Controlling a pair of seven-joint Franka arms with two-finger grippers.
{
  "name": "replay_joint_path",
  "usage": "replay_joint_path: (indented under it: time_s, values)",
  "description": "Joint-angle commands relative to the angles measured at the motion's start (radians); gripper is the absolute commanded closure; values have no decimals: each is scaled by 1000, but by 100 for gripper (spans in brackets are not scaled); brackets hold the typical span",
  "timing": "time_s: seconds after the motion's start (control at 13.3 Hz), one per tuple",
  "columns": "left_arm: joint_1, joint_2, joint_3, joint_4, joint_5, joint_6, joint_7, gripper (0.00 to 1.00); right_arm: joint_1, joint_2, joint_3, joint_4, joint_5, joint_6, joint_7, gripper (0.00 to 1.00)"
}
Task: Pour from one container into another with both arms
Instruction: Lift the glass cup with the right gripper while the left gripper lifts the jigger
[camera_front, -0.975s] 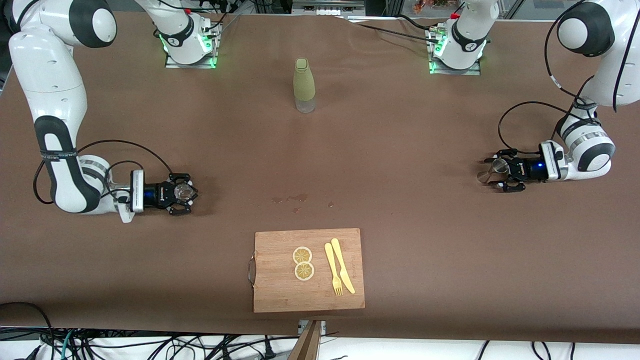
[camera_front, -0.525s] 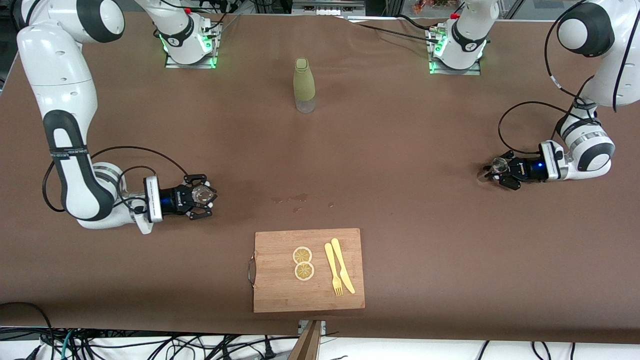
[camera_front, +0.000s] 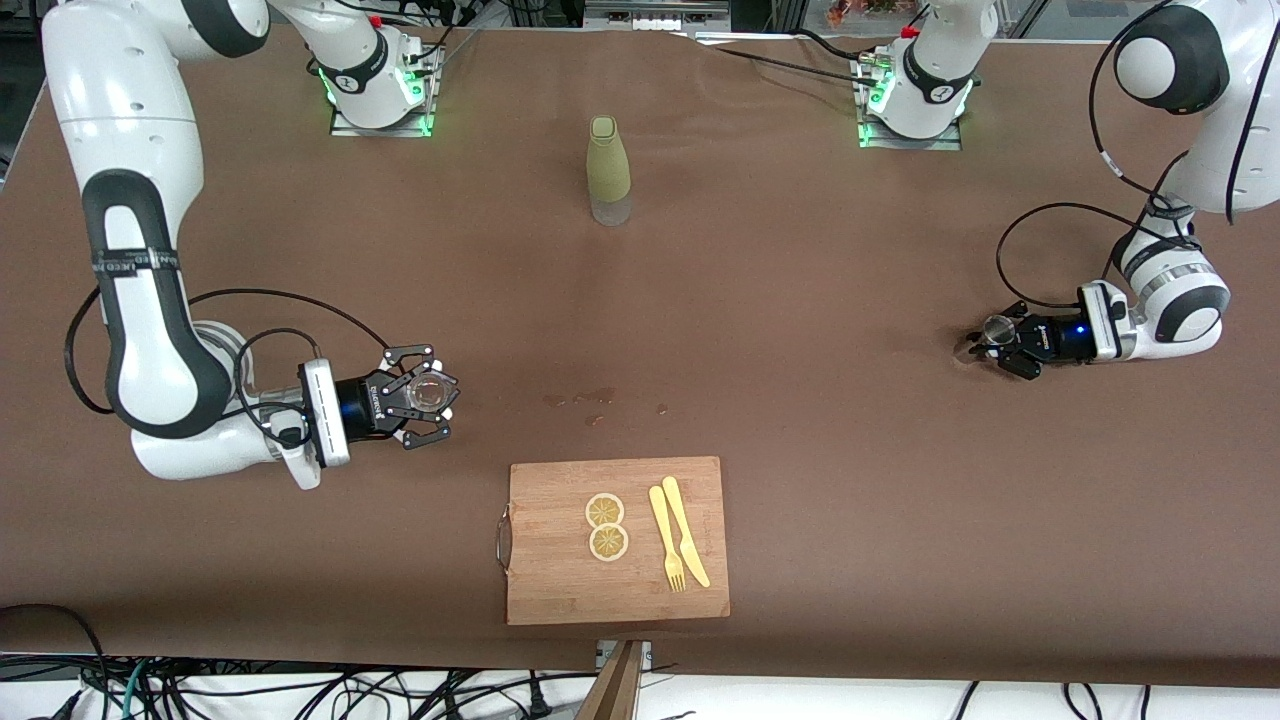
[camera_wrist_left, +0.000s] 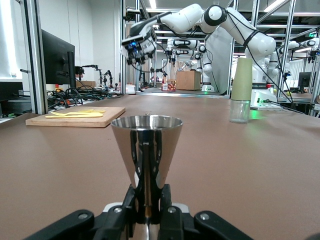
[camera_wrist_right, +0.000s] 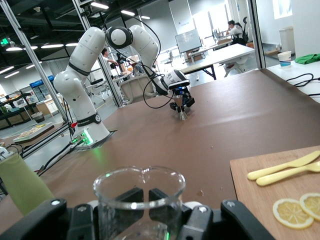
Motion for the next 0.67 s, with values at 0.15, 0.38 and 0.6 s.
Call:
replay_joint_path:
  time_s: [0.15, 0.38, 0.6]
  values:
    - [-10, -1, -10, -5, -8, 3, 92, 100, 96, -70, -8, 9, -51, 125, 133, 100]
    - [-41, -24, -44, -8, -15, 3, 46, 100, 149, -91, -5, 9, -78, 205, 209, 100]
    - [-128, -53, -44, -14, -66, 6, -6, 100, 220, -111, -6, 10, -79, 311, 252, 100]
